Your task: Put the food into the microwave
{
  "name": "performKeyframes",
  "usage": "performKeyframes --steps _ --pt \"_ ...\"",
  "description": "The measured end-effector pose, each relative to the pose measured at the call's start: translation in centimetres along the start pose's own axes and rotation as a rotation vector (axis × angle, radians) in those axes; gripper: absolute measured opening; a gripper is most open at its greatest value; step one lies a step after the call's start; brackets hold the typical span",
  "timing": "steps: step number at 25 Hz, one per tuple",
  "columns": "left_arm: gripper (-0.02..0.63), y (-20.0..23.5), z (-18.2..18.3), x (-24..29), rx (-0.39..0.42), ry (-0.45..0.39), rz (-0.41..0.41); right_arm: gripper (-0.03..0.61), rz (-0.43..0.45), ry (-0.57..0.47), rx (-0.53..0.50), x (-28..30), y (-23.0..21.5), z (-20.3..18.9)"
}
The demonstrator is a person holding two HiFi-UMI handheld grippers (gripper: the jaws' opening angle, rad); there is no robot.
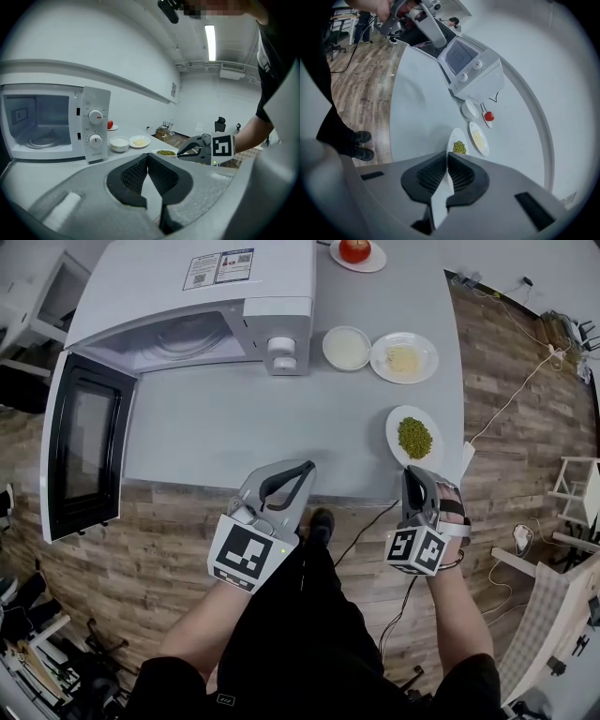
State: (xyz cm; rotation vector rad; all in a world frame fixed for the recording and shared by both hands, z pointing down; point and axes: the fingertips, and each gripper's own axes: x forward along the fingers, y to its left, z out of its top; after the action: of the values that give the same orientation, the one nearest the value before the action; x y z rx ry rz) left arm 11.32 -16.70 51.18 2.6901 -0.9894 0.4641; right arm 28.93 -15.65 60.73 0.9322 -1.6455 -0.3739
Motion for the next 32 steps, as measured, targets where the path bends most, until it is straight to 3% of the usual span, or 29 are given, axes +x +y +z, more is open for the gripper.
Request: performKeyframes --steps 5,13,25,32 --pt "0.009 -0.2 1.6 -0.5 0.012 -0.012 0.012 0.020 -0.032 -0.013 -0.018 -0.8 -2.1 0.5" --pt "0.009 -0.4 2.5 -0.4 0.026 -0.017 0.025 0.020 -0.152 -0.036 -0.157 -1.5 -3.9 0.7" --pt "0.009 -0.8 3.7 -0.4 0.031 -0.021 0.046 0.020 -0.273 -0.148 -0.200 -4.6 -6.7 2.9" --pt "0.009 -1.5 6.6 -2.2 0.048 -0.048 0.073 0.020 -0.317 -0.245 -0.207 -8.8 -9.5 6.0"
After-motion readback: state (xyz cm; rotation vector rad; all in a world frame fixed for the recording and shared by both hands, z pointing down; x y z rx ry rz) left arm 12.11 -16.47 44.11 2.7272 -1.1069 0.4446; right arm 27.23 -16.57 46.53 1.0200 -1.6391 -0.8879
